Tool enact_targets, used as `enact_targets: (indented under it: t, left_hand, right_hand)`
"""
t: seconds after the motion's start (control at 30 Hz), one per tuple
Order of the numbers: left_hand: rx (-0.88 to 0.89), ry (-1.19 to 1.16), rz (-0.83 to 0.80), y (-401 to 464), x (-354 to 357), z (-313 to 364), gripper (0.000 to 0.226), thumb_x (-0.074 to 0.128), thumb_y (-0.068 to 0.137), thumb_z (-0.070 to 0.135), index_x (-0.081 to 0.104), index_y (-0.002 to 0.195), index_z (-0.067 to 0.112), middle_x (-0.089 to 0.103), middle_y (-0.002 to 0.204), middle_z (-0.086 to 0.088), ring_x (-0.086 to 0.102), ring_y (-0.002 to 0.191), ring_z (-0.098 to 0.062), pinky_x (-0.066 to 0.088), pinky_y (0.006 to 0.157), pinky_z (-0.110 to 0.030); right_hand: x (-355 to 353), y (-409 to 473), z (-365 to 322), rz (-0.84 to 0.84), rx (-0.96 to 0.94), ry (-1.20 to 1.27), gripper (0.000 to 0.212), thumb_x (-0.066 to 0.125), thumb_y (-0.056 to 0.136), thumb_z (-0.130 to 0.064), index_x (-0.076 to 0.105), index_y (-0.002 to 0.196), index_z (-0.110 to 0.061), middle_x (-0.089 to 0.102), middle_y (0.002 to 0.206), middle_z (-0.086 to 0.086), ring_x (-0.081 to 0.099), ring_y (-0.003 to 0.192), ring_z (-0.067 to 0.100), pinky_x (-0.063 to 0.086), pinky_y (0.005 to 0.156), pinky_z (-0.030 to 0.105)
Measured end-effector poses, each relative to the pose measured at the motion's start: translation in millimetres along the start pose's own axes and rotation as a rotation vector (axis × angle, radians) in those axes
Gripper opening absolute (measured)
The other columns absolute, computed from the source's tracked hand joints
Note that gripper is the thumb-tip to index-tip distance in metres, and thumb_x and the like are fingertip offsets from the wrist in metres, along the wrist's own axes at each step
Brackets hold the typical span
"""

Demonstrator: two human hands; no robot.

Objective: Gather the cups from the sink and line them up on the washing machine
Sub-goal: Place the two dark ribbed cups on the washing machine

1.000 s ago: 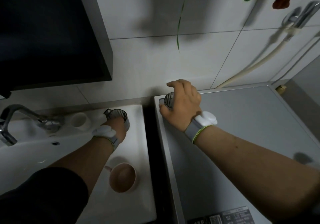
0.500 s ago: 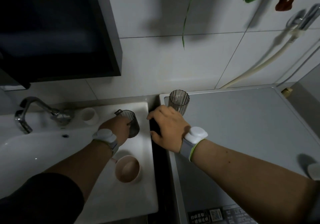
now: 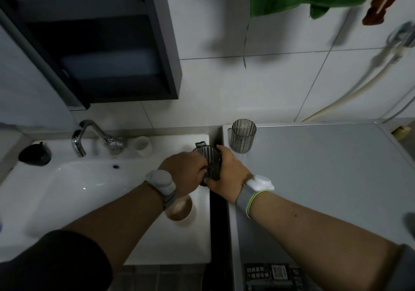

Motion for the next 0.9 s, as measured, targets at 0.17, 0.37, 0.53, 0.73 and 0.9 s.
enact_targets:
  t: [0.17, 0.37, 0.53, 0.73, 0.9]
  left_hand:
    - [0.066, -0.004, -0.008, 4.7, -2.2, 44.1, 0.023, 0.046, 0.092, 0.036, 0.065, 0.098, 0.024, 0.064, 0.099, 0.002, 0.061, 0.086, -0.02, 0.049, 0.075, -0.033]
    - [0.135, 0.008, 0.017, 14.5, -2.4, 83.1, 0.027, 0.044, 0.096, 0.036, 0.067, 0.104, 0.023, 0.065, 0.103, 0.002, 0.061, 0.089, -0.018, 0.046, 0.078, -0.028]
    - [0.145, -0.054, 0.133, 27.1, -9.4, 106.7, 0.022, 0.054, 0.089, 0.041, 0.067, 0.099, 0.027, 0.057, 0.11, 0.007, 0.06, 0.086, -0.016, 0.051, 0.075, -0.03]
    - [-0.044, -0.174, 0.321, 53.9, -13.0, 98.8, 0.034, 0.067, 0.081, 0.043, 0.062, 0.11, 0.027, 0.051, 0.124, 0.006, 0.059, 0.103, -0.02, 0.053, 0.084, -0.037]
    - [-0.277, -0.358, 0.36, 74.2, -0.5, 77.7, 0.075, 0.077, 0.075, 0.042, 0.043, 0.137, 0.017, 0.047, 0.133, -0.009, 0.053, 0.117, -0.029, 0.047, 0.098, -0.037]
  right_hand:
    - [-18.8, -16.9, 21.9, 0.07, 0.027, 0.021, 0.101, 0.069, 0.059, -0.062, 0.025, 0.144, -0.029, 0.061, 0.126, 0.001, 0.064, 0.106, 0.023, 0.051, 0.085, 0.029]
    - [-51.1, -37.1, 42.5, 0.124, 0.034, 0.077, 0.089, 0.077, 0.054, -0.059, 0.035, 0.129, -0.037, 0.06, 0.11, -0.011, 0.064, 0.097, 0.013, 0.045, 0.079, 0.019]
    - [-77.8, -44.8, 66.7, 0.146, 0.069, 0.06, 0.085, 0.081, 0.052, -0.058, 0.034, 0.123, -0.048, 0.049, 0.091, -0.03, 0.056, 0.085, 0.001, 0.036, 0.07, 0.002]
    - [-108.2, -44.4, 106.2, 0.198, 0.14, 0.023, 0.086, 0.078, 0.05, -0.06, 0.035, 0.123, -0.049, 0.063, 0.111, -0.014, 0.065, 0.099, 0.014, 0.052, 0.086, 0.025]
    - [-124.0, -30.5, 127.7, 0.238, 0.177, 0.013, 0.088, 0.077, 0.053, -0.059, 0.036, 0.129, -0.043, 0.063, 0.12, -0.01, 0.064, 0.105, 0.017, 0.048, 0.09, 0.024]
Point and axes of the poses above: each hand's wrist, its own y-axis towards the middle knuckle, its own x-axis out of the palm, z = x × y, the point moved 5 cm from there along y, towards the middle knuckle
